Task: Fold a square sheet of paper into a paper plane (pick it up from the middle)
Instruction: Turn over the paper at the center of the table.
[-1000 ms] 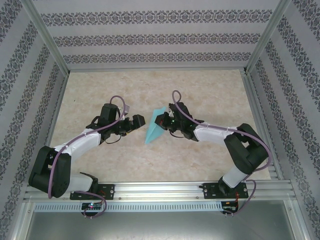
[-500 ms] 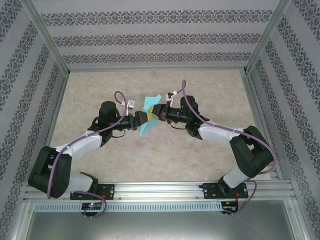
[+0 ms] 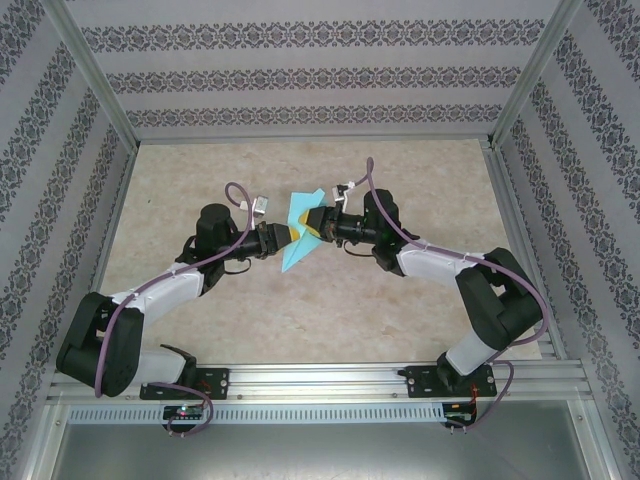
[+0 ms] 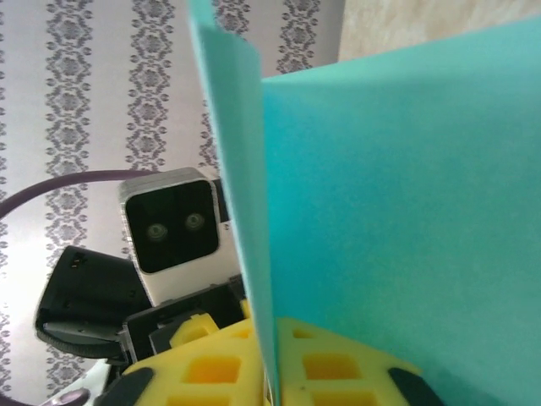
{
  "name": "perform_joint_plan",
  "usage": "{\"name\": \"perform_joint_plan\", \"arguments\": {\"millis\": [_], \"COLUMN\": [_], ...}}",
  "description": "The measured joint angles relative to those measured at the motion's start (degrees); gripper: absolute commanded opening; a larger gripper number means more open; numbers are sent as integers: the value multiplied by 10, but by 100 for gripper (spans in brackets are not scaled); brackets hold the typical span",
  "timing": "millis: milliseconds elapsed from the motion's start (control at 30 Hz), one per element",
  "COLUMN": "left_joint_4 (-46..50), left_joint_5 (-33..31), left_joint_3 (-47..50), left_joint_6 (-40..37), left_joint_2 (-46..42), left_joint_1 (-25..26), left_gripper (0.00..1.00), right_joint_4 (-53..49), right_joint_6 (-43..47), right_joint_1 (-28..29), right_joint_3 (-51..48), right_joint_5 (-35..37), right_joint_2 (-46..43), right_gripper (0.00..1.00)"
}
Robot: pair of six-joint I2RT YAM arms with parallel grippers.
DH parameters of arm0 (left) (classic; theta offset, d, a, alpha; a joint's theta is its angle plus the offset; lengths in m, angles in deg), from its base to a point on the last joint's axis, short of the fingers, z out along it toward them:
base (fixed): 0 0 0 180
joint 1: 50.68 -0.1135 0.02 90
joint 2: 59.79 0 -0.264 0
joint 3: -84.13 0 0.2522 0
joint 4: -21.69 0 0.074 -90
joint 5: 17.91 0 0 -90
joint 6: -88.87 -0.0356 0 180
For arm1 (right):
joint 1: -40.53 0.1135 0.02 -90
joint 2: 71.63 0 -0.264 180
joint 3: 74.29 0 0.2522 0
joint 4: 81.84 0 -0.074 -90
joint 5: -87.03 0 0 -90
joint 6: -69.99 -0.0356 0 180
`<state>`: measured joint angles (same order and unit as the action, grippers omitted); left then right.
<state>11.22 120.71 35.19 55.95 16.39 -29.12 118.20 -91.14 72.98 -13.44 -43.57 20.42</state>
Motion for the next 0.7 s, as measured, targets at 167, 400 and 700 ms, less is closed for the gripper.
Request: {"name": "perform_joint_plan", "arguments": {"millis": [167, 400, 700], "left_joint_4": [59, 311, 615], "left_joint_5": [-23, -157, -543], "left_joint_3": [-9, -128, -324], "left_joint_6": [-33, -170, -291], "left_joint_2": [-1, 0, 85], "left_joint_1": [0, 9, 136], "left_gripper": [10, 8, 8], "right_joint_4": [-128, -357, -494], "right_joint_6": [64, 191, 235], "right_joint_1": [-12, -23, -22], "right_joint_3": [2, 25, -4], "right_joint_5": [29, 189, 385], "right_joint_2": [-26, -130, -189], "right_gripper": [54, 78, 81]}}
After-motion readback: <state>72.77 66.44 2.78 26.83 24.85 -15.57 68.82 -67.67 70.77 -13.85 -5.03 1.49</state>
